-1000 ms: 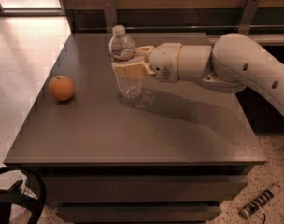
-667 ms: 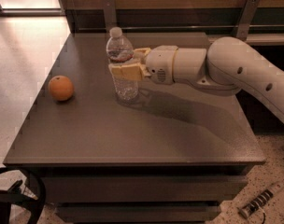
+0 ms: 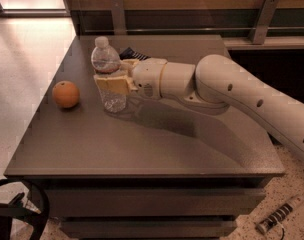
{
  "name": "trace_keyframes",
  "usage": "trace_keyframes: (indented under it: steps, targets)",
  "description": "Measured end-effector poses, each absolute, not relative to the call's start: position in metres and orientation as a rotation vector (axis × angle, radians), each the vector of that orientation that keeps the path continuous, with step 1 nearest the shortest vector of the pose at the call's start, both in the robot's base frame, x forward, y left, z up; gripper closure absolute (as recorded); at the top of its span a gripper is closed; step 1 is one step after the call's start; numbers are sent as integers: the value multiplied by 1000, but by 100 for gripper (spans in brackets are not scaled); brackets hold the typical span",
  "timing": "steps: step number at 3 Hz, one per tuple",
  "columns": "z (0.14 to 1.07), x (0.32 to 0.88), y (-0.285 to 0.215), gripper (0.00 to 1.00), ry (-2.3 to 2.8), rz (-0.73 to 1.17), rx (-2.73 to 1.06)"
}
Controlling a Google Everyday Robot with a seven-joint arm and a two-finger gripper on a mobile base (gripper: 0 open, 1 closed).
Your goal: Move water bottle near orange
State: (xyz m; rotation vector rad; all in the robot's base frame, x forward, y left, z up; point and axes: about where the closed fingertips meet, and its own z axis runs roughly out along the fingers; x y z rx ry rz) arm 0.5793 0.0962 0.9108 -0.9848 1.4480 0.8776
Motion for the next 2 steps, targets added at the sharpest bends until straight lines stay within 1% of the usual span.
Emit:
trace_keyframes:
  steps: [2]
  targets:
    - [928, 560, 133, 100, 1386, 871, -1032]
